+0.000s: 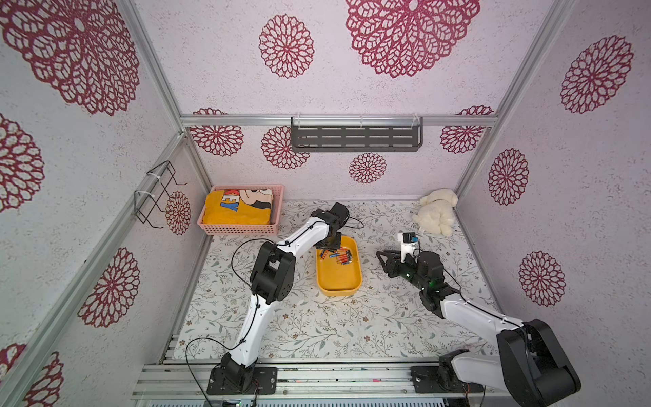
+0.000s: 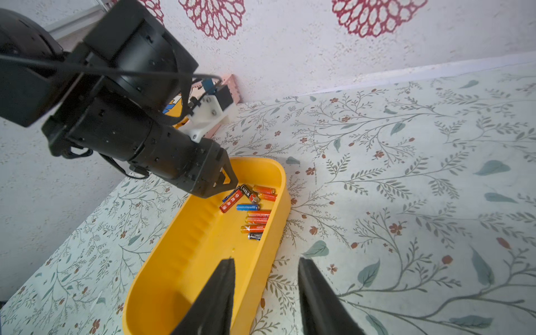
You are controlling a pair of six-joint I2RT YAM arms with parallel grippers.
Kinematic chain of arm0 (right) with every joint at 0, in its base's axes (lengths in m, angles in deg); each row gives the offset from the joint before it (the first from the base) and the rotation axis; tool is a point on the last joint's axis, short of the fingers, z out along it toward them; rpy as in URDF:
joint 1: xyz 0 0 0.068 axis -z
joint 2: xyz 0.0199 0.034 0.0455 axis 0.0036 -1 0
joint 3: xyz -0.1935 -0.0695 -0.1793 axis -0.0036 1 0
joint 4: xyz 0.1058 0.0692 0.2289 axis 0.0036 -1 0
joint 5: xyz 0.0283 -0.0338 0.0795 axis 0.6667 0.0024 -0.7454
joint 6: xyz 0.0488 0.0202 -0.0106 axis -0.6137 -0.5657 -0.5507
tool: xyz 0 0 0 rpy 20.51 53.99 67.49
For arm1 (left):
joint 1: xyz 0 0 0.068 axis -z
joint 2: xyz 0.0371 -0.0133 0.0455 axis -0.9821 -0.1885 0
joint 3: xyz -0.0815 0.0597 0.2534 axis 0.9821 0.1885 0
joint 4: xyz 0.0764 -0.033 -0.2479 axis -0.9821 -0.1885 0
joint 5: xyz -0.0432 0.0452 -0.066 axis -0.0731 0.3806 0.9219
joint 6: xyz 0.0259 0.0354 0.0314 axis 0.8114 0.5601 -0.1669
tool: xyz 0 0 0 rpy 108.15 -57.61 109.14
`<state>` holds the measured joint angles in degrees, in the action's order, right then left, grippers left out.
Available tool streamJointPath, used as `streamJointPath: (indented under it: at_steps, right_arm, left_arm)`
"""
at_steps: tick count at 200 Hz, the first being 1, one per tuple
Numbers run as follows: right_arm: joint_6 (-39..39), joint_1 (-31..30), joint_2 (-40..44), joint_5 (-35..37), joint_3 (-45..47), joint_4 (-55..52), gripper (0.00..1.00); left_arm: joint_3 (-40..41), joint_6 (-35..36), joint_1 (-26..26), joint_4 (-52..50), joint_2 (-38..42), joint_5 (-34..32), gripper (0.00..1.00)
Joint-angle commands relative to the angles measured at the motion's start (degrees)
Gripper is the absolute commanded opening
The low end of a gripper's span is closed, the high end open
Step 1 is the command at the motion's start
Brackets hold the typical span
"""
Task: Take the batteries out of the storage box
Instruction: Pick up the battery from the storage box.
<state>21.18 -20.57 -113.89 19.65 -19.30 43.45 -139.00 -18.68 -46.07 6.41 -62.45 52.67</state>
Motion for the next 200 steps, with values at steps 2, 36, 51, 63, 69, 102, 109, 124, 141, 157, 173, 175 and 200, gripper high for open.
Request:
streamJointPath:
  at_steps: [2,36,51,63,69,102,109,124,141,157,173,175,200]
  right_arm:
    - [1.1,-0.1,1.2,3.0,0.4,2.6,0.42]
    - [0.6,0.0,0.3,3.8,0.5,2.6,0.43]
    - [0.4,0.0,0.2,4.1,0.5,2.6,0.44]
    - [0.3,0.0,0.3,4.3,0.7,2.7,0.44]
    - [0.3,0.0,0.4,4.6,0.7,2.6,0.44]
    - [0.3,-0.1,0.8,5.3,1.2,2.3,0.45]
    - [0.3,-0.1,0.9,5.6,1.3,2.3,0.45]
    - [0.3,0.0,1.1,6.0,1.5,2.2,0.46]
    - [0.1,0.0,1.3,6.7,1.8,2.1,0.47]
    - [0.1,0.0,1.5,7.3,2.0,2.1,0.47]
    - [-0.1,0.0,1.9,7.8,2.2,2.2,0.47]
    - [-0.1,0.0,1.9,7.9,2.3,2.2,0.47]
    - [-0.3,0.0,2.5,8.5,2.5,2.4,0.47]
  left_arm:
    - [-0.3,0.3,0.2,0.3,-1.3,1.2,0.29]
    - [1.1,-0.1,0.7,1.3,-1.6,1.4,0.27]
    - [1.3,-0.2,0.6,1.4,-2.1,1.2,0.27]
    - [1.1,-0.3,0.6,1.1,-2.6,1.0,0.27]
    - [1.2,-0.3,0.6,1.2,-2.9,1.1,0.26]
    - [1.3,-0.5,0.5,1.2,-4.0,0.6,0.26]
    - [1.3,-0.5,0.6,1.3,-4.2,0.6,0.25]
    - [1.4,-0.5,0.5,1.4,-4.7,0.6,0.23]
    - [1.4,-0.6,0.5,1.5,-5.0,0.9,0.21]
    - [1.4,-0.7,0.5,1.7,-5.3,1.6,0.21]
    - [1.6,-0.9,0.5,2.0,-5.6,2.3,0.19]
    - [1.6,-0.9,0.5,2.0,-5.6,2.3,0.18]
    - [2.2,-1.2,0.5,2.4,-5.4,2.5,0.09]
